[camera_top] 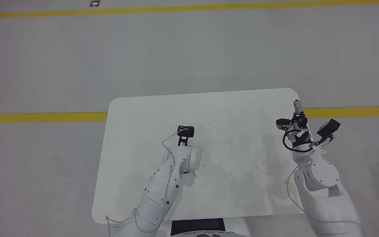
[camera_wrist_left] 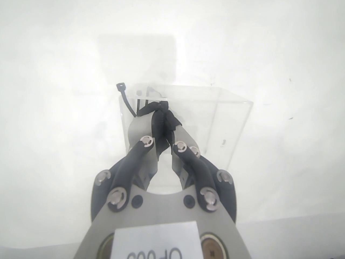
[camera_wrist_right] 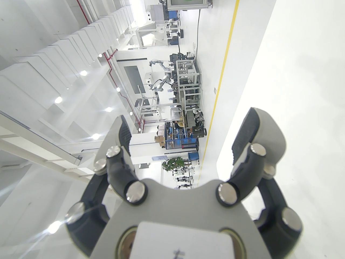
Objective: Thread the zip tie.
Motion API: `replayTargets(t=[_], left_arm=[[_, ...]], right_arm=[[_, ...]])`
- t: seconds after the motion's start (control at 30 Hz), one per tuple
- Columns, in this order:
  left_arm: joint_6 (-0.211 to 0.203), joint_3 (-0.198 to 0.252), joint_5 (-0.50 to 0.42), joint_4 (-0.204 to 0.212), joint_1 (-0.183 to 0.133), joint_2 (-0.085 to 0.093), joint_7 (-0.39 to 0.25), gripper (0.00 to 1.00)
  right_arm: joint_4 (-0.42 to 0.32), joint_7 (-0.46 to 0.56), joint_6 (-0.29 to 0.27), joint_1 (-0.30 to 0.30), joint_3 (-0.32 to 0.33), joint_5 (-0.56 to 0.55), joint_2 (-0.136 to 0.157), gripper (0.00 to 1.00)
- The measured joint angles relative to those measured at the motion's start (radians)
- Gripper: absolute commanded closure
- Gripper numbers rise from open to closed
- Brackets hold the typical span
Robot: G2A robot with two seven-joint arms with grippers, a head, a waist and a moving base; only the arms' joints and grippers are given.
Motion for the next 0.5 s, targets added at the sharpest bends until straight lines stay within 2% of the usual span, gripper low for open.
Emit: replayTargets(t=[0.23, 0.5], left_arm=[[0.0, 0.002, 0.0, -0.068, 0.025, 0.008, -0.005, 1.0], [0.0, 0.026, 0.0, -0.144, 0.058, 0.023, -0.017, 1.0]], right_arm=[[0.0, 0.0, 0.0, 0.0, 0.0, 0.0, 0.0, 0.0], [0.0, 0.0, 0.0, 0.0, 0.0, 0.0, 0.0, 0.0]])
